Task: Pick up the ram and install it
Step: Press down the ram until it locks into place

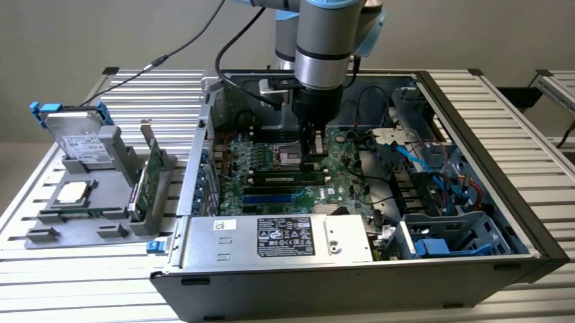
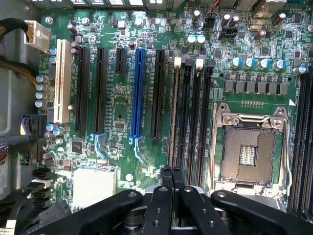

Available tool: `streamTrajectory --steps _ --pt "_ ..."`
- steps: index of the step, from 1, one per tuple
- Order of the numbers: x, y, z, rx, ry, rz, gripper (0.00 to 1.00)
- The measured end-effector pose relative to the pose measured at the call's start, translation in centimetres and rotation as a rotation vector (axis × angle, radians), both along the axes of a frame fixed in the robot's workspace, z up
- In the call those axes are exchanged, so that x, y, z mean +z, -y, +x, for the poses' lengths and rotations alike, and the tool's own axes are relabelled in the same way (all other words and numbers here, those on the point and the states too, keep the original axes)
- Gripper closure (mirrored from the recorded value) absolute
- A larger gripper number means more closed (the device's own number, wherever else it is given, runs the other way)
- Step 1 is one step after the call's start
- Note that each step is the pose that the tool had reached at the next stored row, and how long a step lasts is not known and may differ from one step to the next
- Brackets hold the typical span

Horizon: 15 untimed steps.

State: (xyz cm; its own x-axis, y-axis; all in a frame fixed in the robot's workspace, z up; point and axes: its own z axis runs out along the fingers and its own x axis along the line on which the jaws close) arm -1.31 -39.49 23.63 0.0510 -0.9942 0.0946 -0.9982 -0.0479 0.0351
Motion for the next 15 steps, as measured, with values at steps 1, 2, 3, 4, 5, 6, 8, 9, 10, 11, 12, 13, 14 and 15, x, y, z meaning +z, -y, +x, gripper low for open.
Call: streamTrajectory --steps 1,2,3,4,5,6,8,9,10,11,12,13,14,15 --pt "0.00 0.00 0.0 0.000 0.0001 0.0001 0.90" --pt "-0.01 0.00 -0.2 0.000 0.0001 0.0002 0.90" --pt "-0.01 -0.01 -0.4 0.000 0.0001 0.0002 0.90" --pt "-0.01 -0.01 -0.7 0.000 0.0002 0.0003 0.90" --pt "-0.02 0.00 -0.8 0.000 0.0002 0.0003 0.90" --pt "-0.02 0.00 -0.9 0.000 0.0001 0.0002 0.90" --pt "-0.05 0.00 -1.2 0.000 0.0002 0.0001 0.90" --pt "-0.07 0.00 -1.4 0.000 0.0002 0.0002 0.90" --pt "-0.09 0.00 -1.5 0.000 0.0002 0.0002 0.90" --pt "-0.11 0.00 -1.5 0.000 0.0001 0.0000 0.90" --pt "-0.15 -0.01 -1.5 0.000 0.0002 0.0002 0.90" --pt "-0.27 -0.01 -1.5 0.000 0.0002 0.0002 0.90" --pt "-0.46 -0.01 -1.5 0.000 0.0003 0.0002 0.90" --pt "-0.64 -0.01 -1.5 0.000 0.0003 0.0001 0.90"
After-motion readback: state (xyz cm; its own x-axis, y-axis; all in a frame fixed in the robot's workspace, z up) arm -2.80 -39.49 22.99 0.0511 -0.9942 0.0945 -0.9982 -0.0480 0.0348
